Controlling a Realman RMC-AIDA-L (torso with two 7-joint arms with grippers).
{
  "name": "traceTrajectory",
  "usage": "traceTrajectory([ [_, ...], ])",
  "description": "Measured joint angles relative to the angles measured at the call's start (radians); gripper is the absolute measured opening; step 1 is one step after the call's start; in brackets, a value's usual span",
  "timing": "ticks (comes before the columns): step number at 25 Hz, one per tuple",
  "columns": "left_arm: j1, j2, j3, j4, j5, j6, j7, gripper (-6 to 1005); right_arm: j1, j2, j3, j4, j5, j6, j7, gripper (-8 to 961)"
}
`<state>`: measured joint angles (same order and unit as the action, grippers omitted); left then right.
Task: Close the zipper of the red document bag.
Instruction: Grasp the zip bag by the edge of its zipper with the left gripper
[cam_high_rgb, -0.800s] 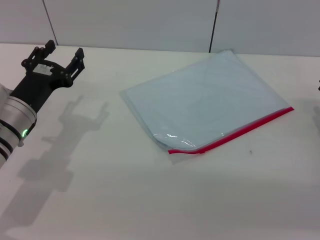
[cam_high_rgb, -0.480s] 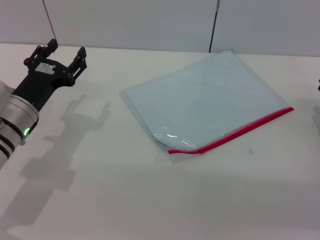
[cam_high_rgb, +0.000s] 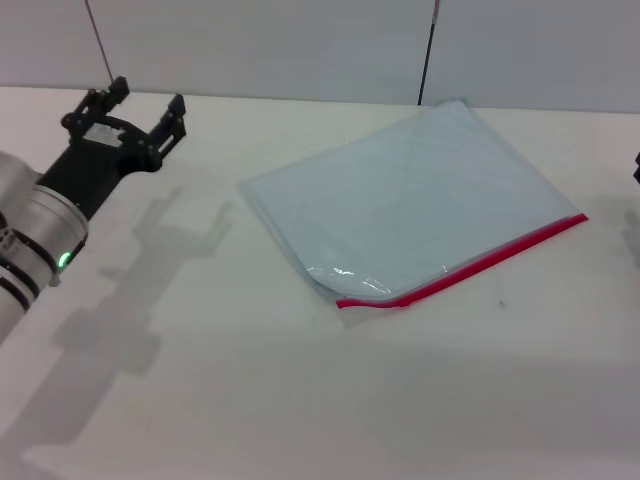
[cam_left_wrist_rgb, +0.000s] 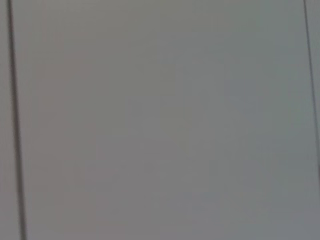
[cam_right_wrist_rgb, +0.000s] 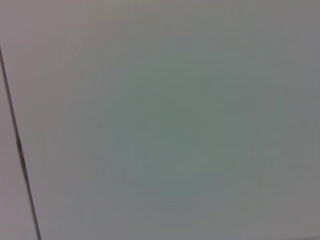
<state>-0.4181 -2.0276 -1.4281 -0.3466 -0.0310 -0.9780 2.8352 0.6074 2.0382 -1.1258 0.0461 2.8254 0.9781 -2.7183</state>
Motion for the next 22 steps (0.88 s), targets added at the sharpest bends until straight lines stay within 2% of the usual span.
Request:
traceTrajectory([
  [4, -0.048, 0.003, 0.004, -0.003, 0.104, 0.099, -0.072, 754, 0.002, -0.001, 0.000, -0.002, -0.003, -0.020, 0.000, 653],
  [11, -0.169, 0.008, 0.006, -0.034, 0.503, 0.355, -0.380, 754, 0.003, -0.001, -0.004, -0.008, -0.006, -0.042, 0.000, 653],
  [17, -0.169, 0.015, 0.060, -0.225, 0.883, 0.505, -0.688, 754, 0.003, -0.001, -0.004, -0.009, -0.006, -0.042, 0.000, 653],
  [22, -0.176, 0.053, 0.163, -0.365, 1.196, 0.552, -1.041, 753, 0.003, -0.002, -0.005, -0.009, -0.006, -0.042, 0.000, 653],
])
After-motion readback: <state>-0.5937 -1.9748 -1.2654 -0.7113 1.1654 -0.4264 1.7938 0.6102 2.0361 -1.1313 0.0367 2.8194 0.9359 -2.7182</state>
